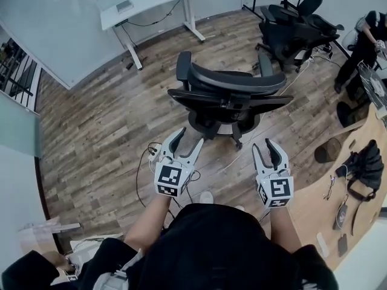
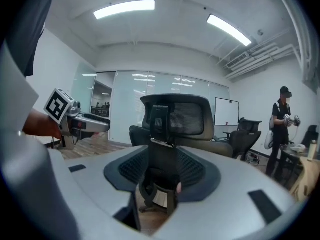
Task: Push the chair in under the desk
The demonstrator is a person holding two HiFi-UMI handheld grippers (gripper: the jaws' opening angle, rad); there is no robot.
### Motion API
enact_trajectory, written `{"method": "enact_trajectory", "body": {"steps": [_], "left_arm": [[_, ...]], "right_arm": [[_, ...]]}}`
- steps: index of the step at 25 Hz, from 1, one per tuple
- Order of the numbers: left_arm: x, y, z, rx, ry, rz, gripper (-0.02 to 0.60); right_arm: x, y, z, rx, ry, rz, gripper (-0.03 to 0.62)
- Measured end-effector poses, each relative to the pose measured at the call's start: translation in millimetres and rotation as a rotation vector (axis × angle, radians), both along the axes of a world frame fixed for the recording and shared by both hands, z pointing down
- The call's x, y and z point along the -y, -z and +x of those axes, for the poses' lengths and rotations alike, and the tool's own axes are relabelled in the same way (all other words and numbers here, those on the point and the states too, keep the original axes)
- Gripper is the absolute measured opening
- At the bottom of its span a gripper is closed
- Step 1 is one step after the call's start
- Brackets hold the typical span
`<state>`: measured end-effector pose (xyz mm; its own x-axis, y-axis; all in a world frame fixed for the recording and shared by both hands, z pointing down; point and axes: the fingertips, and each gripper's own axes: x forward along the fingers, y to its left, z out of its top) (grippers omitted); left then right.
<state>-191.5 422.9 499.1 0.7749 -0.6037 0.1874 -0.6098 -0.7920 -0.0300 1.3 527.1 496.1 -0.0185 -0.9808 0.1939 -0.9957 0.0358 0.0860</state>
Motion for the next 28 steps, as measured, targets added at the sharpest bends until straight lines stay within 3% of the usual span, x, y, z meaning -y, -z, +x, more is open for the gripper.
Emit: {"method": "enact_trajectory", "body": {"steps": [2,8,13,21,25,28], "left_arm": [[8.8,0.6,1.3,0.038,-0.016,0.032,0.33],[32.2,-19.1,28.2,0.242,-0.054,0.154,0.397],[72.9,-36.6,42.5,0.42,-0.031,0.212,0.423],[149.6,-64.2,35.2,0.76,0.037,0.333,0.439],[168.1,-76.0,32.7,0.915,-0.009,0.327,0.499],[181.4,-84.6,32.4,1.045,-0.058,0.335,0.509]], "right_arm": [[9.8,-0.2,2.2,-0.039,0.01,-0.011,0.229],[31.5,-25.0,32.5,-0.137,0.074,-0.109,0.398],[61.3,-41.4,78.6,-0.26,0.124,-0.186,0.456],[98.1,-74.9,134.0,-0.604,0.194,-0.307,0.53],[114.4,-95.4,144.4,-0.761,0.301,-0.402,0.573],[123.1,-113.9,152.2,-0.8,0.373,-0.503,0.588]]}}
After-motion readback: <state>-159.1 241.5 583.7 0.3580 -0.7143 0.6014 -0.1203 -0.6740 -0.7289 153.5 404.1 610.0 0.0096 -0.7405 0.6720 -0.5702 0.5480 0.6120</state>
